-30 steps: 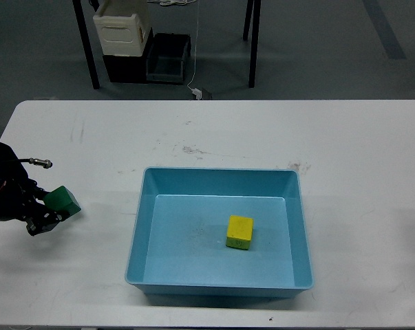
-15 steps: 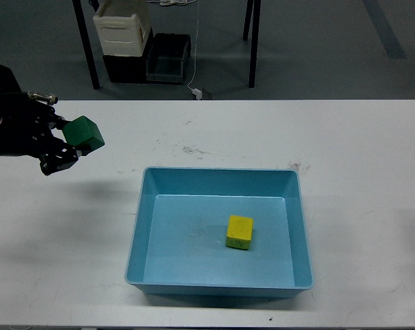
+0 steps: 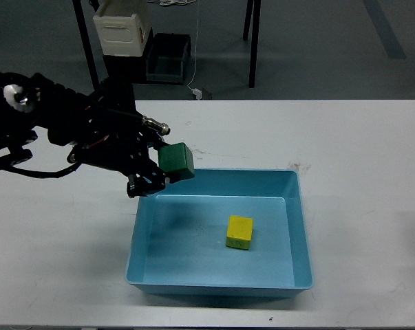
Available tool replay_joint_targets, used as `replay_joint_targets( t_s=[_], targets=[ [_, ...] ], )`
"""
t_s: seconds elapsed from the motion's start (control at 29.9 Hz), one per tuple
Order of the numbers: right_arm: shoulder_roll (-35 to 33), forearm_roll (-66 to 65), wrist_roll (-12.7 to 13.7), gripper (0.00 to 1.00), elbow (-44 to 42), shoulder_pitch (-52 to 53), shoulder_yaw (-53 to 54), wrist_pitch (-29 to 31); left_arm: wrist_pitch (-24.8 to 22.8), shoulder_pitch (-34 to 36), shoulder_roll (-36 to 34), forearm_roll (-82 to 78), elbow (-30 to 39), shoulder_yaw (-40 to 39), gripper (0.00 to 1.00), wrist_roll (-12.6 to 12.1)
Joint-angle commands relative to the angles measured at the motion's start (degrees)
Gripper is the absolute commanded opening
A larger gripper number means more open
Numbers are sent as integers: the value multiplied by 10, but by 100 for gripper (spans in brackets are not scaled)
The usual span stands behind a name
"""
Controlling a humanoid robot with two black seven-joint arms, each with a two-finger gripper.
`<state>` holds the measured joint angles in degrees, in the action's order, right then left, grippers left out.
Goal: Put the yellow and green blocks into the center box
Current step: 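Lift the green cube with the left gripper and carry it into the bin, then set the green cube beside the yellow cube and open the left gripper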
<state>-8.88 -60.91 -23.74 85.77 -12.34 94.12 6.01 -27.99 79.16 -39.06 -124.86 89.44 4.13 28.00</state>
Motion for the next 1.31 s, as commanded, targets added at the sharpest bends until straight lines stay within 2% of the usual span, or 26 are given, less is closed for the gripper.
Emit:
replay_joint_targets(
  t_s=[0.0, 0.17, 0.3, 0.47, 0.6, 0.67, 0.7, 0.84, 0.97, 1.04, 1.07, 1.14, 1.17, 1.27],
  targets=[
    [0, 0, -1, 100, 0, 4, -3, 1, 0, 31, 41, 1, -8, 46, 35, 0],
    [0, 0, -1, 100, 0, 6, -12, 1, 0, 35, 99, -1, -23, 68, 36, 0],
    [1, 0, -1, 100, -1, 7, -13, 1, 0, 35, 154, -1, -66, 106, 37, 0],
    [4, 0, -1, 100, -1, 7, -12, -1, 0, 20, 189, -1, -132, 112, 45, 0],
    [4, 0, -1, 100, -1, 7, -12, -1, 0, 13, 194, -1, -150, 112, 60, 0],
    [4, 0, -1, 100, 0, 7, -13, -1, 0, 12, 194, -1, -150, 112, 76, 0],
    [4, 0, -1, 100, 0, 7, -13, -1, 0, 7, 194, 0, -150, 111, 80, 0],
    [4, 0, -1, 100, 2, 7, -13, -1, 0, 5, 193, 2, -150, 108, 90, 0],
    [4, 1, 0, 100, 1, 7, -12, -1, 0, 3, 192, 4, -149, 107, 92, 0],
    [4, 0, -1, 100, 1, 7, -12, -1, 0, 0, 191, 3, -150, 107, 91, 0],
    [4, 0, -1, 100, 1, 7, -12, -1, 0, 1, 191, 2, -149, 109, 83, 0],
    [4, 0, -1, 100, 1, 7, -12, -1, 0, 1, 188, 1, -150, 112, 50, 0],
    [4, 0, -1, 100, 1, 7, -13, -1, 0, 3, 188, -1, -150, 112, 42, 0],
    [4, 0, -1, 100, 1, 7, -13, -1, 0, 1, 188, -1, -149, 112, 42, 0]
  ],
)
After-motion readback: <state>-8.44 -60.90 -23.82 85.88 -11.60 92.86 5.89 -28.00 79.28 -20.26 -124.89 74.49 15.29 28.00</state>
